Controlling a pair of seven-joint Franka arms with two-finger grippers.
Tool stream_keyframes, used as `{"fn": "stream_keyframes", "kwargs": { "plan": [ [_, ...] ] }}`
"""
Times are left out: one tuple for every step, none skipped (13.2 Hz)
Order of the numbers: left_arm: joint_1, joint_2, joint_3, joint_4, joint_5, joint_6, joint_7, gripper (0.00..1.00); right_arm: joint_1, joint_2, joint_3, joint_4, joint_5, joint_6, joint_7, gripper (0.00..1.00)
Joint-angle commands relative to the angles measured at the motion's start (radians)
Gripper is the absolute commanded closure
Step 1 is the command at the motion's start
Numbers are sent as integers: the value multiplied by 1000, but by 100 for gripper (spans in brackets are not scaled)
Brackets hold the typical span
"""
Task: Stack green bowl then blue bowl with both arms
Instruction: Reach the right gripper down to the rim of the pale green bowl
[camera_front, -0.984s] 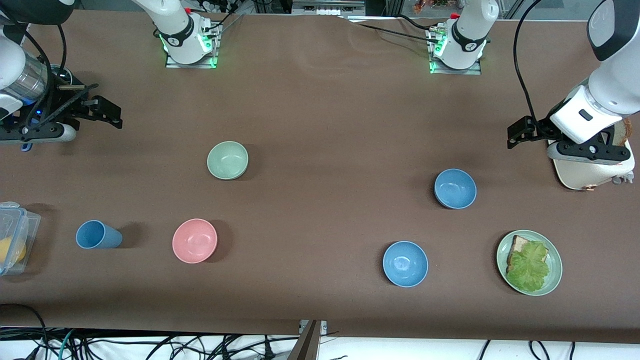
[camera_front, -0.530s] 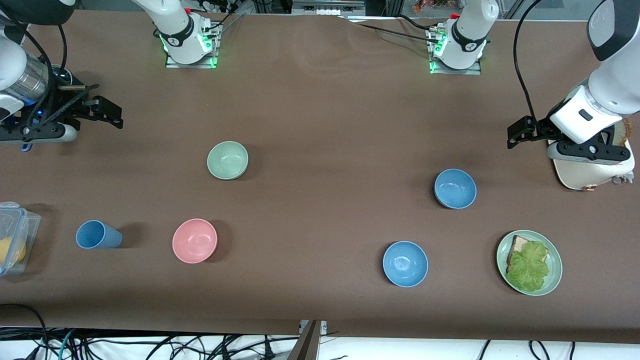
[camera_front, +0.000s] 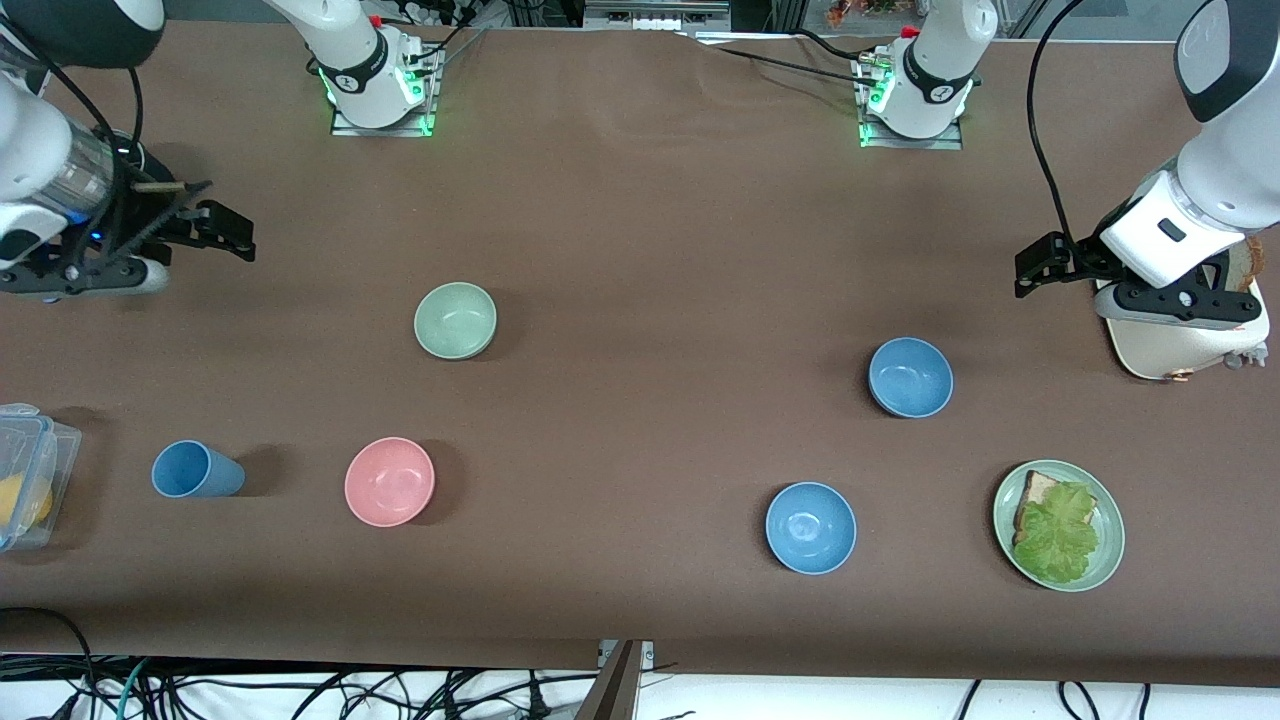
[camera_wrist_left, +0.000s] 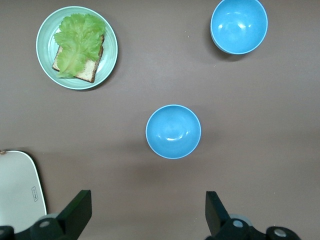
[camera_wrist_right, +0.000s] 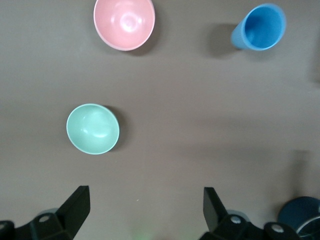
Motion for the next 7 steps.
{"fn": "stream_keyframes", "kwargs": {
  "plan": [
    [5, 15, -3, 31, 19, -27, 15, 0, 21, 18, 1, -117, 29, 135, 0, 0],
    [5, 15, -3, 31, 19, -25, 15, 0, 36, 18, 1, -185, 31, 212, 7, 0],
    [5, 15, -3, 30, 19, -25, 15, 0, 48, 16, 3, -251, 31, 293, 12, 0],
    [5, 15, -1, 31, 19, -27, 15, 0, 65, 18, 3, -303, 31, 364, 18, 0],
    [5, 15, -2, 30, 19, -28, 15, 0, 79, 33, 3, -352, 31, 442, 21, 0],
    [5, 15, -1, 30, 19, -30, 15, 0, 103, 56, 3, -392, 31, 516, 23, 0],
    [5, 15, -1, 30, 19, -31, 15, 0, 116, 75, 3, -434, 31, 591, 44, 1]
  ]
}}
